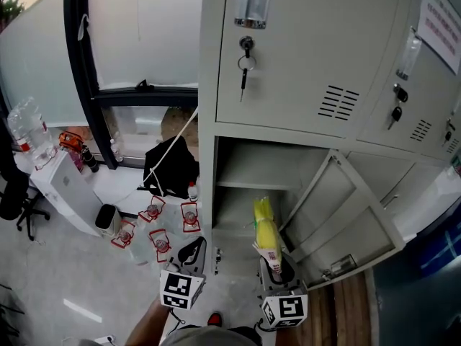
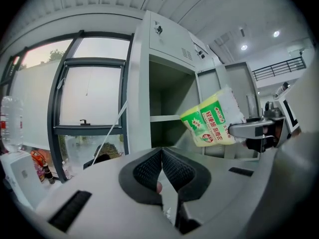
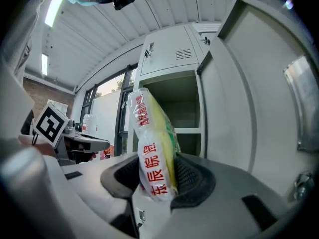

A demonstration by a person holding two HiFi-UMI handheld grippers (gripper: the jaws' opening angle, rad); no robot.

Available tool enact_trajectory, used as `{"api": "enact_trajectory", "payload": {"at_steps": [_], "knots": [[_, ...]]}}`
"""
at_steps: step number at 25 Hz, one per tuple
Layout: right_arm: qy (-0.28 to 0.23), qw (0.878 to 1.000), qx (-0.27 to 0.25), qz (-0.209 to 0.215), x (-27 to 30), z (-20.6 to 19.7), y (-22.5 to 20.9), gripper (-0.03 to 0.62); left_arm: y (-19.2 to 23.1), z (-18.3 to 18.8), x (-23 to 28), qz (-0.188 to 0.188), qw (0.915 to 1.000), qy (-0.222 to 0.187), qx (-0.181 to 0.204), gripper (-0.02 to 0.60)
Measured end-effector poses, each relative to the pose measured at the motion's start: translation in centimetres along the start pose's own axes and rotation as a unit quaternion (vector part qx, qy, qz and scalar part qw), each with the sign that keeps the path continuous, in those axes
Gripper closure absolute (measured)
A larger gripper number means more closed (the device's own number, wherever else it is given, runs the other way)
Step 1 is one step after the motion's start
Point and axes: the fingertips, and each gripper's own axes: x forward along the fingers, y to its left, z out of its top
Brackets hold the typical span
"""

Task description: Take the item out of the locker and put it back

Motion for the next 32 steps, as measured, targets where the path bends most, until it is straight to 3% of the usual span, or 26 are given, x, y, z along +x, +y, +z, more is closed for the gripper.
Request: {"api": "enact_trajectory", "payload": {"at_steps": [12, 32], "knots": [[0.006, 0.998, 0.058, -0.028, -3.6, -3.0, -0.7, 0.431, -1.5, -1.6, -0.7, -0.015, 0.9997, 0.018, 0.0, 0.558], [-0.009, 0.998, 0.054, -0.028, -4.0, -1.7, 0.0, 0.431, -1.5, -1.5, -1.0, -0.021, 0.9996, 0.017, 0.007, 0.558]]}}
